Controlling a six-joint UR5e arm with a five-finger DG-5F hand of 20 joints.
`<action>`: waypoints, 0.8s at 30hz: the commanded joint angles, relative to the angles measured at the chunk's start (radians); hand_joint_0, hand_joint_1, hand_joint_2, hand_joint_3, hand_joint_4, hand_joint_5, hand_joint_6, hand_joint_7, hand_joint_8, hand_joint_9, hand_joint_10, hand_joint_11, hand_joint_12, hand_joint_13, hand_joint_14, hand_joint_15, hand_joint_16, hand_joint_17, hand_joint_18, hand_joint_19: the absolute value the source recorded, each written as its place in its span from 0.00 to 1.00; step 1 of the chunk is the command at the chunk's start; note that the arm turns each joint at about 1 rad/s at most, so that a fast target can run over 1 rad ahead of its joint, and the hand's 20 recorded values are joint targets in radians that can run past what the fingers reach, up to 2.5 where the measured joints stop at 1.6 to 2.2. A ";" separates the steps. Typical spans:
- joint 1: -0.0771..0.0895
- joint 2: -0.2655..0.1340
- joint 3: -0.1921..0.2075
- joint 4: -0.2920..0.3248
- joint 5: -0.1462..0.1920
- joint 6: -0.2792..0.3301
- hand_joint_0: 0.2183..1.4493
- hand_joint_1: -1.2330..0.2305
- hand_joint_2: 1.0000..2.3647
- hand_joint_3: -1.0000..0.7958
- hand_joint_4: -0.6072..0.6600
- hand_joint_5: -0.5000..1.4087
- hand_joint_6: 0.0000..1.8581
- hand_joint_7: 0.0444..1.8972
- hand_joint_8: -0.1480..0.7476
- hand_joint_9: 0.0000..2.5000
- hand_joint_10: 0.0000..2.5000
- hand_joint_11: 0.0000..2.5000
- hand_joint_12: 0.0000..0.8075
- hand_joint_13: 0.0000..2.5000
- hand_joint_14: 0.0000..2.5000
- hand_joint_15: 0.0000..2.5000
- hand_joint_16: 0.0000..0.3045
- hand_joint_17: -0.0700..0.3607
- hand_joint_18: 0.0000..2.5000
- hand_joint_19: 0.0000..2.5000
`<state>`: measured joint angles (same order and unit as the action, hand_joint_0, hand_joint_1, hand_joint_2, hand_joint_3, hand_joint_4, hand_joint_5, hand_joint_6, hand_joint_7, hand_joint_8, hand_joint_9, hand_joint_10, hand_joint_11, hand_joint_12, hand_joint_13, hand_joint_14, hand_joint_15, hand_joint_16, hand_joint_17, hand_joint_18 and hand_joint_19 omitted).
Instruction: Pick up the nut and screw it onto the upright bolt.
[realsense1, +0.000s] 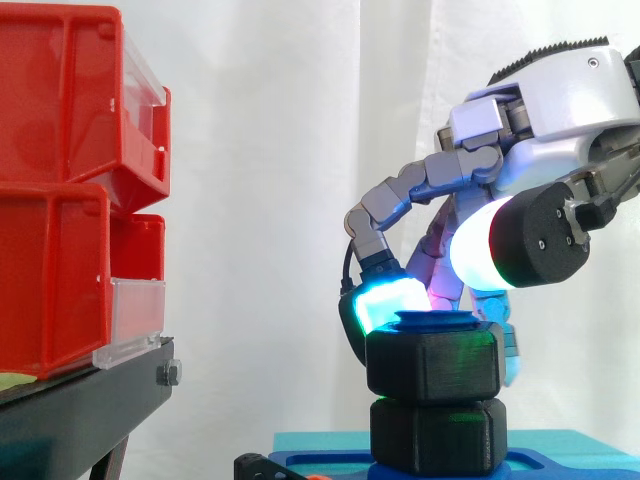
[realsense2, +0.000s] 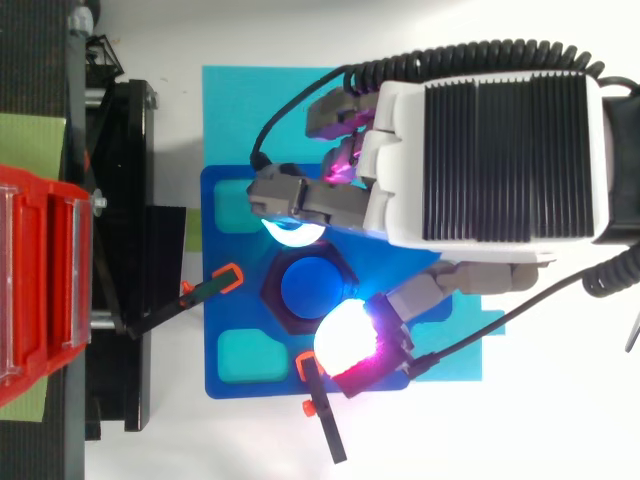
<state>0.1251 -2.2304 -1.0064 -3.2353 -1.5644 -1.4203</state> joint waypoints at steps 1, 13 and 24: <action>-0.009 0.000 0.006 -0.023 0.000 -0.011 0.26 0.60 0.00 0.28 0.53 0.30 0.27 0.76 0.44 0.64 0.00 0.01 0.16 0.45 0.00 0.00 0.04 0.23 0.35 0.08; -0.036 0.000 0.107 -0.179 -0.002 -0.055 0.26 0.60 0.00 0.28 0.51 0.31 0.31 0.68 0.42 0.74 0.00 0.06 0.14 0.52 0.00 0.01 0.03 0.22 0.42 0.12; -0.056 0.000 0.153 -0.222 -0.011 -0.082 0.25 0.60 0.00 0.28 0.64 0.26 0.27 0.56 0.44 0.67 0.00 0.06 0.16 0.48 0.00 0.01 0.05 0.24 0.38 0.11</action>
<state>0.0735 -2.2302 -0.8655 -3.4519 -1.5719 -1.4942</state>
